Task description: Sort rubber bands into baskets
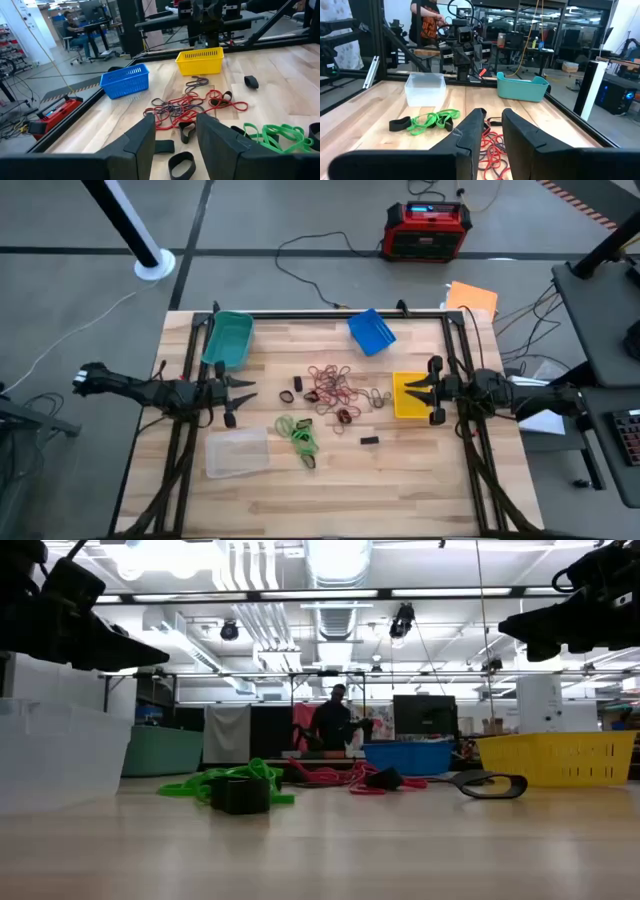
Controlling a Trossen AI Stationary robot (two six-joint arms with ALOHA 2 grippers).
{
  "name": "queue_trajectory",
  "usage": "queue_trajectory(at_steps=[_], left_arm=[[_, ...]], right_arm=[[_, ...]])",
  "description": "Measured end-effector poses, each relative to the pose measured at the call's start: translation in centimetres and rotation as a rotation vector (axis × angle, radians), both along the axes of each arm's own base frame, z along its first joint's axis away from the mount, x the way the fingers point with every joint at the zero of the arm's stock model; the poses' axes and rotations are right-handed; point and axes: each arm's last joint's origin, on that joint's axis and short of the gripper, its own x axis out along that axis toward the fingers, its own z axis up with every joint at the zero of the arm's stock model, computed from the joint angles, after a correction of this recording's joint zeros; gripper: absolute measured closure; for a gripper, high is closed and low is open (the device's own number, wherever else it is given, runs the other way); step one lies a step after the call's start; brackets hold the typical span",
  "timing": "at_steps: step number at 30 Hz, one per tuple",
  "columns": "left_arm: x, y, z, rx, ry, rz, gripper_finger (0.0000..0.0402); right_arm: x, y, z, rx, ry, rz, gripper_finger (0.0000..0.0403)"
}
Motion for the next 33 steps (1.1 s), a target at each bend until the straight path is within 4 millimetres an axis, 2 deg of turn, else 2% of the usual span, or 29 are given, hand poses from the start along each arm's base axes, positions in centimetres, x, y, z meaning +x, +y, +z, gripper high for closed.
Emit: queue_trajectory(at_steps=[33], left_arm=[[0.00,0.00,0.00,0.000,0.000,0.000,0.0274]], right_arm=[[0.00,0.00,0.00,0.000,0.000,0.000,0.0335]])
